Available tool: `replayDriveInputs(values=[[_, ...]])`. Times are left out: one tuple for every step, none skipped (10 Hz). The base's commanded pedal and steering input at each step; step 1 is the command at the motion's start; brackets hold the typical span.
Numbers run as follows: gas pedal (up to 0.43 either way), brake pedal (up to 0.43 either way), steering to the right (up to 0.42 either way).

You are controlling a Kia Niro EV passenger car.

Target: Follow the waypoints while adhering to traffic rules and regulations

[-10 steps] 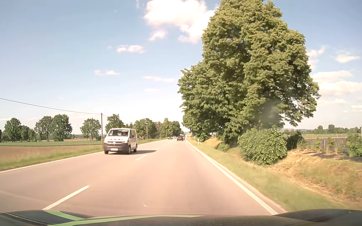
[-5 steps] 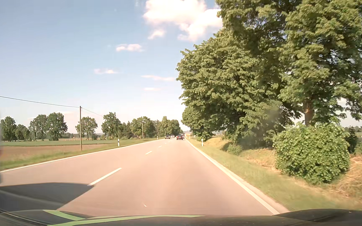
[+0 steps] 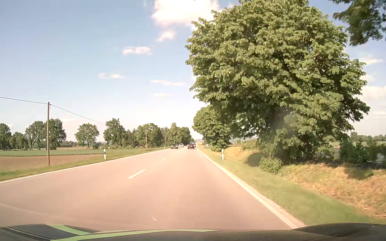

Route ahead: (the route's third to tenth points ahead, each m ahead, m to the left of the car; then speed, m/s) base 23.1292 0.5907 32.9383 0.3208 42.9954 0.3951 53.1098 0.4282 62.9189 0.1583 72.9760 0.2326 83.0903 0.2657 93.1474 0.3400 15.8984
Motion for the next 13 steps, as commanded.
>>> replayDriveInputs(values=[[0.118, 0.0, 0.002], [0.118, 0.0, 0.001], [0.118, 0.0, 0.001], [0.118, 0.0, 0.001], [0.118, 0.0, 0.001], [0.118, 0.0, 0.0], [0.118, 0.0, 0.0], [0.118, 0.0, -0.001], [0.118, 0.0, -0.001], [0.118, 0.0, -0.001], [0.118, 0.0, -0.002], [0.118, 0.0, -0.002], [0.118, 0.0, -0.002]])
